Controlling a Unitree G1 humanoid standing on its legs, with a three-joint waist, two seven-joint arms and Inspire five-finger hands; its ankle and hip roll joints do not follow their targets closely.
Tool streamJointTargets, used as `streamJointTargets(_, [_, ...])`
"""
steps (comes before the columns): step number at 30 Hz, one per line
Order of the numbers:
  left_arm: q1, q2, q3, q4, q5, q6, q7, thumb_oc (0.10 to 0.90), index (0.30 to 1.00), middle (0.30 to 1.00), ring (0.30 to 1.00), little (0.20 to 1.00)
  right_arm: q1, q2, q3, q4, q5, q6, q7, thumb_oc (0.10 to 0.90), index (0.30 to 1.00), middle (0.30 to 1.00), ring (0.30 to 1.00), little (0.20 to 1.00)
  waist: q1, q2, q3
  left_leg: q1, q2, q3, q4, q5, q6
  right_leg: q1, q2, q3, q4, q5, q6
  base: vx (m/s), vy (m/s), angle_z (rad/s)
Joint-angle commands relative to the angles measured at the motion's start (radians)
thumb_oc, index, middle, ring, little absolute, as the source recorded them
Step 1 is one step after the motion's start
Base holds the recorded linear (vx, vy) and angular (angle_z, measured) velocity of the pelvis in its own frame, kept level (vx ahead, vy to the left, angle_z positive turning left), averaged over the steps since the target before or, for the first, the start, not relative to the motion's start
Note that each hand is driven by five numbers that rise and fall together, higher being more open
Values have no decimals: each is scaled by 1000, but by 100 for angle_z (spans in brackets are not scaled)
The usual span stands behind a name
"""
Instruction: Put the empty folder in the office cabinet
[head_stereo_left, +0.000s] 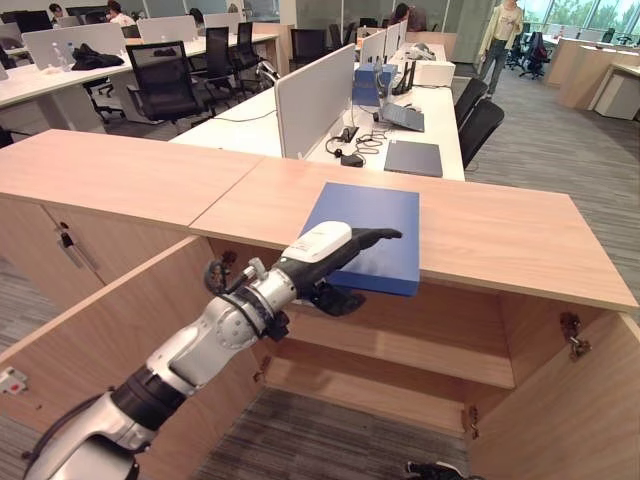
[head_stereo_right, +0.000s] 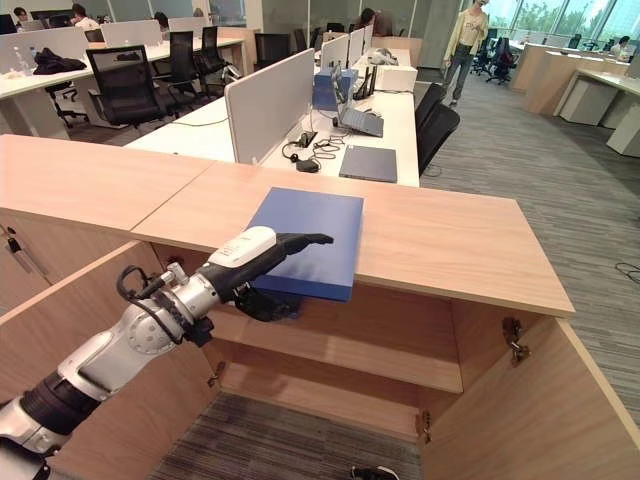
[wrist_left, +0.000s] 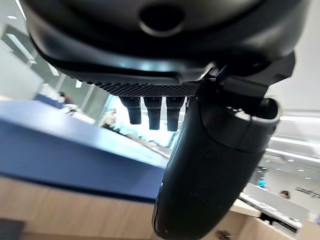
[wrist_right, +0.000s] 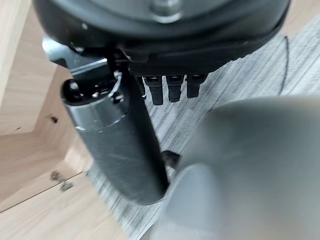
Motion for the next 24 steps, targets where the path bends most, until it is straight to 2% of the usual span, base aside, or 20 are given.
streamJointTargets(1, [-143,-45,70,-12,64,-39,63,800,900,900,900,900,-42,-1,20,28,0,-22,-7,800,900,900,900,900,11,-41,-21,70,2,23,-6,-160,2,-75,-35,-113,0,78,60,0,0,0])
streamJointTargets(13, [-131,-94,69,153,344,-6,206,800,900,900,900,900,-31,17,13,38,1,-28,-46,800,900,900,900,900,-2,-44,-26,83,3,30,-6,-172,5,-69,-35,-104,0,74,57,0,0,-1])
streamJointTargets(14, [-125,-100,71,190,410,13,237,800,900,900,900,900,-24,29,22,31,-1,-28,-56,800,900,900,900,900,-7,-41,-27,87,3,34,-6,-174,6,-69,-34,-100,0,73,56,-4,2,-5])
streamJointTargets(24, [-176,-82,-13,335,690,61,323,800,900,900,900,900,-15,17,39,31,-14,-39,-73,800,900,900,900,900,-19,-42,-32,93,2,40,-6,-180,6,-67,-32,-94,0,70,55,-2,-1,-5])
